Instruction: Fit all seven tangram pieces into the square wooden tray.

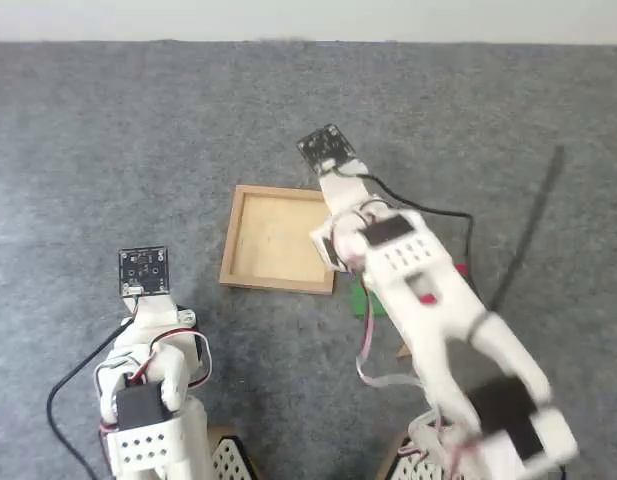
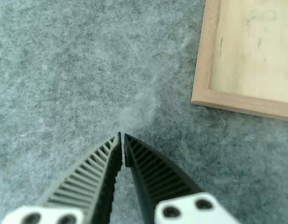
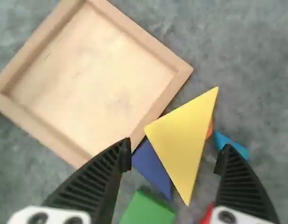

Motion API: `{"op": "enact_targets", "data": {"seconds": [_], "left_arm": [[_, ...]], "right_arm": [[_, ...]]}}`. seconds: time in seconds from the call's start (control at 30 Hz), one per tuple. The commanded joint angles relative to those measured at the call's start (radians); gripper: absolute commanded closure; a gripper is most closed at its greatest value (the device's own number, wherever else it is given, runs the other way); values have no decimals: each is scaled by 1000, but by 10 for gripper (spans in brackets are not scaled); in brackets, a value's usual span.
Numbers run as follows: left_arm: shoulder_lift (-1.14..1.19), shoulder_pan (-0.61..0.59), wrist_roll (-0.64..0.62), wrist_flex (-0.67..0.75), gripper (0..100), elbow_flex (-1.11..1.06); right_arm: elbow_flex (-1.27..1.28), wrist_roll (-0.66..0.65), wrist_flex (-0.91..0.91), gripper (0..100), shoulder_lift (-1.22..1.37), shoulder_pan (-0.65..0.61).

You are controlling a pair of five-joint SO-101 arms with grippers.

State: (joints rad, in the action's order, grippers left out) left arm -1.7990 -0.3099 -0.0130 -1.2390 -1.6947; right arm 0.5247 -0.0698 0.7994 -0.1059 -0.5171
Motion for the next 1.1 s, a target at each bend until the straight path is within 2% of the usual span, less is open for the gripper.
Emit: {"op": "enact_targets", "data": {"seconds": [0.0, 0.23, 0.5, 0.67, 0.93, 1.07], "left_arm": [[-17, -14, 8, -17, 987, 12], [-17, -40, 8, -20, 987, 12], [-17, -41, 8, -20, 987, 12], [-17, -41, 8, -20, 987, 12], [-17, -41, 8, -20, 987, 12], [-17, -41, 8, -20, 987, 12]], "right_arm": [[-196, 48, 59, 706, 156, 18], [-336, 58, 134, 708, 318, 31], [-374, 92, 131, 710, 372, 54], [-379, 31, 131, 712, 387, 50], [-376, -69, 134, 886, 389, -7], [-376, -104, 134, 928, 389, -38]]}}
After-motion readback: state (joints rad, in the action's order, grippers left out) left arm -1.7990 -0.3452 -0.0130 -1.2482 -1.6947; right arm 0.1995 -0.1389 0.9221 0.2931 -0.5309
